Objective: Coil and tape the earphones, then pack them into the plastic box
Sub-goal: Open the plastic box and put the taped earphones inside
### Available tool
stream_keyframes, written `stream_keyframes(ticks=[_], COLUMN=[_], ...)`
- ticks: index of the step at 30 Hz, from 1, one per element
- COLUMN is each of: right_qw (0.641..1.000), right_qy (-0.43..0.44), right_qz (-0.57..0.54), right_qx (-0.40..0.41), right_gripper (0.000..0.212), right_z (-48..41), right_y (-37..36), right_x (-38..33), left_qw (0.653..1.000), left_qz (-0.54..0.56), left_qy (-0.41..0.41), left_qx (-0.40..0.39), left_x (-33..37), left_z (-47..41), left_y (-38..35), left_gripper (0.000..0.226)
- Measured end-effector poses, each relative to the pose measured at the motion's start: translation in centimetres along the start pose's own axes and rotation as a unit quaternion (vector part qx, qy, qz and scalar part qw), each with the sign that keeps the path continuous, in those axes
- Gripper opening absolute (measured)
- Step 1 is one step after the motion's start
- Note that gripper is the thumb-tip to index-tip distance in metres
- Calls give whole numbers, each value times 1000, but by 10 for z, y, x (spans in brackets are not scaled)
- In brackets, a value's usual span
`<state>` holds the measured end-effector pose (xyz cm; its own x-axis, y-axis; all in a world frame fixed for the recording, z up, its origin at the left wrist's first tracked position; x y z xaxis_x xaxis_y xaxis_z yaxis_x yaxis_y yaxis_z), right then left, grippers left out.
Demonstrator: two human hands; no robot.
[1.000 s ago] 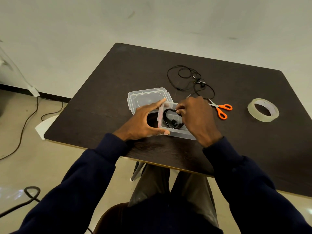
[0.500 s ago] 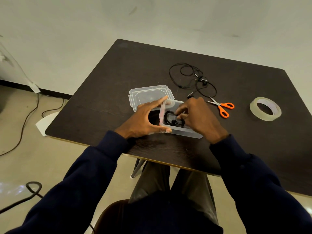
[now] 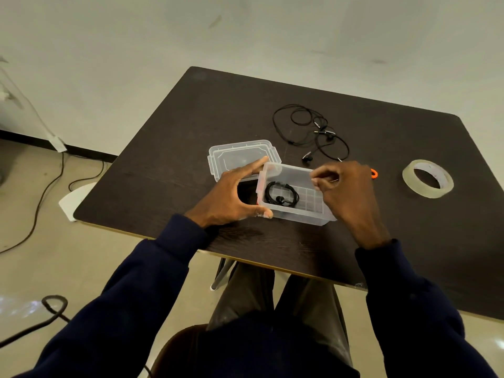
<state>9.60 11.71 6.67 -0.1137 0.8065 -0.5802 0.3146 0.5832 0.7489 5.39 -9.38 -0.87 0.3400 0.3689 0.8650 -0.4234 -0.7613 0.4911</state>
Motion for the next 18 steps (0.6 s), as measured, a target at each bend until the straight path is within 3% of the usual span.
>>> stream_keyframes(ticks=[3,5,7,9,13,18], right_qw=[997,995,995,995,988,986], right_qy=[14,-2,-48,-88,-117,-115], right_qz=[-2,-8,-15,-31,-95,-117], right_qx=[72,102,82,36,15,22], right_gripper=[11,13,25,30,23,24], right_z=[12,19,21,22,19,3], right_y=[21,28,24,15,9,0], right_x=[12,24,41,53,59,47], left_qw=[1000,996,987,981,969,949], left_qz=[15,50,80,29,-167,-191], left_qy=[-18,-51,-74,-64,-21,6], left_qx=[17,55,119,182,181,249], left_x=[2,9,12,6,-14,-17], left_z=[2,6,11,16,15,16], left_y=[7,17,32,45,48,65], left_gripper=[112,88,51,33,35,14])
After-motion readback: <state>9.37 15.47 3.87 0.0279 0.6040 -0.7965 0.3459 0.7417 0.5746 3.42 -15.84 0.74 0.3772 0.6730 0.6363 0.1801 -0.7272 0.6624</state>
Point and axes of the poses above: each hand's wrist, its own z-axis away from the middle knuckle, its own y-axis out of the back of the hand, x = y × z, the point moved 9 cm from there along -z, towards the middle knuckle, and after that the axes turned 1 degree about y, right-handed, at the moved point
